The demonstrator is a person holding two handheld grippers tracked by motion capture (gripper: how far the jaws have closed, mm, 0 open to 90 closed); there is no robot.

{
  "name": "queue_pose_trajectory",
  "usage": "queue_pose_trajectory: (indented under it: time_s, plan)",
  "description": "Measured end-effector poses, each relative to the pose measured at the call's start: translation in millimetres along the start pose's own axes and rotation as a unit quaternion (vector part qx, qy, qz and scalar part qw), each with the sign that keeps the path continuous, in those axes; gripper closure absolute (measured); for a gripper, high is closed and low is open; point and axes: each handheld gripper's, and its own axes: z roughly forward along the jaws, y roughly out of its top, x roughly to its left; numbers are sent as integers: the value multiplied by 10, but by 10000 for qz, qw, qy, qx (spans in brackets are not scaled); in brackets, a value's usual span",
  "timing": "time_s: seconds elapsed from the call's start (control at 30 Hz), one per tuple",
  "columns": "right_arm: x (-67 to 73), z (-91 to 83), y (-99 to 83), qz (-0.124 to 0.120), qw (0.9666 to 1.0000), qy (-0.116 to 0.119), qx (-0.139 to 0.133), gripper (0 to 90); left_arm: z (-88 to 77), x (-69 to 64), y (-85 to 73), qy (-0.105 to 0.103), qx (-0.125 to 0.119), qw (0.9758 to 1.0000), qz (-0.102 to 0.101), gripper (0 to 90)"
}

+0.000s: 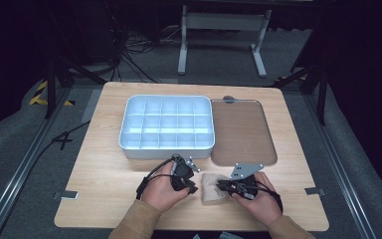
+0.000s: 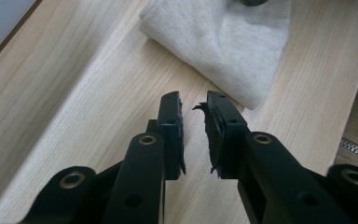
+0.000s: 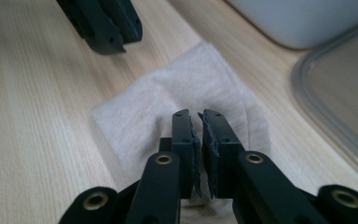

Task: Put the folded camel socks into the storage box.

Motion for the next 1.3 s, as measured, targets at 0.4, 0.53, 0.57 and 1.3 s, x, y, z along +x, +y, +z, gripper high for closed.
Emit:
queue_pose_trajectory:
  time_s: [0.4,0.53,0.57,1.3]
  plan:
    - [-57,19,-99,175,9998,114,54,870,122,-72,101,156,102,9992,360,830]
    - [-48,6,-122,162,9998,78,32,873,169,-89,153,229,134,9985,473,856]
    - [-51,3,-129,158,9998,75,15,873,179,-92,166,230,135,9985,483,870]
    - [52,-17,-139,-65,9996,-258,67,881,210,-306,391,301,-14,9921,1216,877]
